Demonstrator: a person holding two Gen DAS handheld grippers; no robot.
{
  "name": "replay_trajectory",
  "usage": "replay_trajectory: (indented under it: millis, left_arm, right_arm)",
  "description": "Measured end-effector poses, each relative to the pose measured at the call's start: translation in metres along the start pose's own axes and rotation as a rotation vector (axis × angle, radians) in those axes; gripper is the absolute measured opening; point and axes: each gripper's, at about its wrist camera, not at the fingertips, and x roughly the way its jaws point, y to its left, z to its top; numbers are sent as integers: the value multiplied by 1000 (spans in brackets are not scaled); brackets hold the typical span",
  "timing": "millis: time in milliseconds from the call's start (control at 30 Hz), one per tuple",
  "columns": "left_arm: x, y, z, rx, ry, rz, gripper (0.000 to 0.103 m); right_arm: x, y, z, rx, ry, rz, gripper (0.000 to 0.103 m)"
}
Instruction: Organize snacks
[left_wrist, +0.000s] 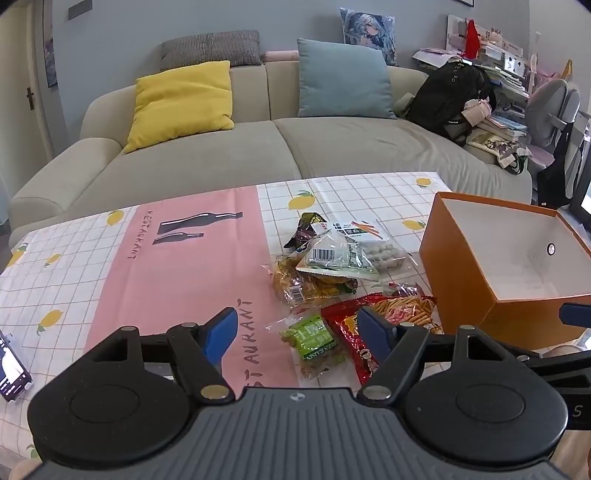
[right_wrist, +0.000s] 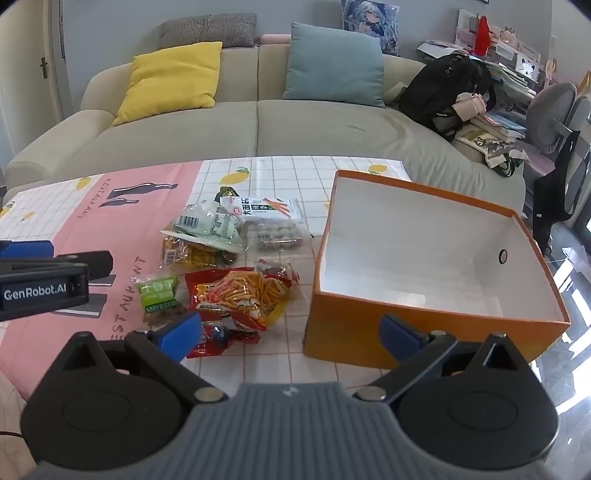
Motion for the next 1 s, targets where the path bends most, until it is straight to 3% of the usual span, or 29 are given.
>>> replay_trajectory:
  millis: [1000]
  left_arm:
    - [1,0,1,-19,42,-16,87]
  right_arm:
    - [7,-4,-2,31,54,9,100]
